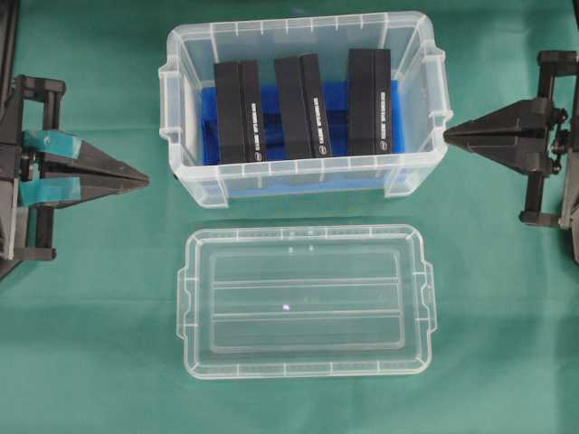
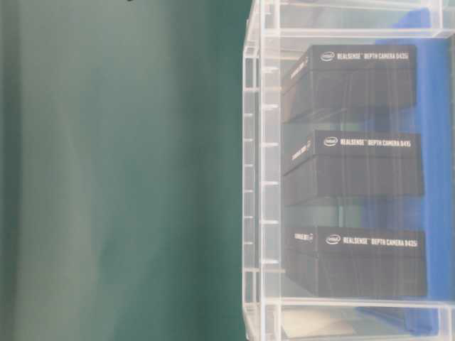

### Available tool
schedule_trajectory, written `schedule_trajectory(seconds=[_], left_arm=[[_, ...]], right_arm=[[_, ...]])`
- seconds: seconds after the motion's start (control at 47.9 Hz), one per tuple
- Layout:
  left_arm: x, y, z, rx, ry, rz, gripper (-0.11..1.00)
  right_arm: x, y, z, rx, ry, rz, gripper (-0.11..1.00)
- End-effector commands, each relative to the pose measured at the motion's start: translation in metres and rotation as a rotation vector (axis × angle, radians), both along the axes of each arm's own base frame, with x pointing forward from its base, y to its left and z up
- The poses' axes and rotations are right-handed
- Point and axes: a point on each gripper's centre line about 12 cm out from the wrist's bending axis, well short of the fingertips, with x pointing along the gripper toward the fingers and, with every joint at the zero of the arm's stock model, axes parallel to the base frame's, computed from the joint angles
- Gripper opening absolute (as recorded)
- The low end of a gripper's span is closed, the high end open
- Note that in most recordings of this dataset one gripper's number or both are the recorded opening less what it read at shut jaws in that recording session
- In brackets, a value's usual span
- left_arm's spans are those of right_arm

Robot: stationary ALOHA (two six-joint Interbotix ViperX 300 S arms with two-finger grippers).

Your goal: Clamp the lid of the box with both arms, then lift and open it.

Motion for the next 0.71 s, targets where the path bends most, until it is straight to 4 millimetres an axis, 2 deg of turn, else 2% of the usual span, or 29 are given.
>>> schedule_trajectory(seconds=[0.0,0.688], left_arm=[[0.0014,0.0,0.0083,-0.006,-0.022,0.0,0.01],[0.0013,0.0,0.007,-0.005,-0.019,0.0,0.01]], right_arm=[[0.0018,0.001,0.0037,-0.003,-0.01,0.006,0.0],[0.004,0.0013,0.0014,-0.001,-0.001,0.008,0.0]])
